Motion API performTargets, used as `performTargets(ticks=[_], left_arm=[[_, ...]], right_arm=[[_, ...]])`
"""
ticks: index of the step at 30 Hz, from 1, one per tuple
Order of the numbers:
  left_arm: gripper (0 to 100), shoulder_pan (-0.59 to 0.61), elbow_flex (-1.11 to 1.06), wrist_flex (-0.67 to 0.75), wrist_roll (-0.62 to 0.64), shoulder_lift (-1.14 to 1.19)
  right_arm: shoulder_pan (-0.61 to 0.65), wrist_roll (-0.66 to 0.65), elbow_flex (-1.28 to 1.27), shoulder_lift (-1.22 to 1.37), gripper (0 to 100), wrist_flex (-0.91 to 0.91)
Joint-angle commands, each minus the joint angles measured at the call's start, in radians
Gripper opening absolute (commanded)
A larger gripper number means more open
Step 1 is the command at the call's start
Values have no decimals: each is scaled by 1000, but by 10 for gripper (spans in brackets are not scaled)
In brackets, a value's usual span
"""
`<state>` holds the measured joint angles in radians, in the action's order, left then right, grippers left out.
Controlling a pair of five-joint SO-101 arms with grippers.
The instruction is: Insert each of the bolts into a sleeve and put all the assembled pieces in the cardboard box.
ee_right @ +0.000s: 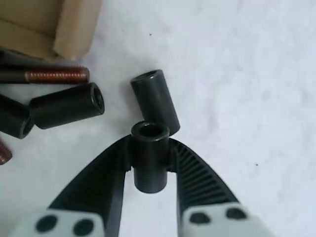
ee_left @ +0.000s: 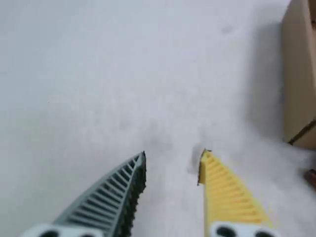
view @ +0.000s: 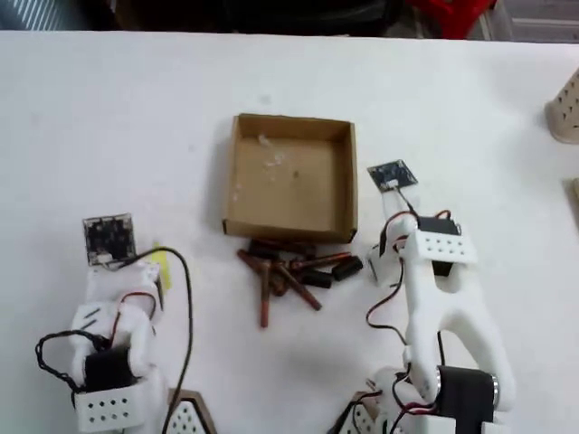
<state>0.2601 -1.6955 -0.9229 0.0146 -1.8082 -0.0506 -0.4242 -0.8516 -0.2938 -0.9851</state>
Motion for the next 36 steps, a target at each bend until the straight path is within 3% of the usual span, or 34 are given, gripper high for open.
performTargets(ticks=[1, 3, 9, 19, 28, 33, 36], left_arm=[[102, -64, 37, 38, -2, -5], [18, -85, 83, 32, -2, -5], [45, -226, 290, -64, 55, 145], [28, -452, 689, -69, 97, 865], [32, -677, 913, -61, 97, 1376], [32, -705, 947, -57, 97, 1492], [32, -704, 939, 15, 97, 1529]], right_arm=[[-2, 12, -8, -36, 19, 47], [-1, 14, -26, -38, 19, 84], [-1, 9, -41, -39, 19, 94], [-5, 8, -43, -36, 19, 96], [-10, 6, -60, -36, 19, 125], [-10, 6, -60, -36, 19, 127], [-10, 6, -60, -35, 19, 128]])
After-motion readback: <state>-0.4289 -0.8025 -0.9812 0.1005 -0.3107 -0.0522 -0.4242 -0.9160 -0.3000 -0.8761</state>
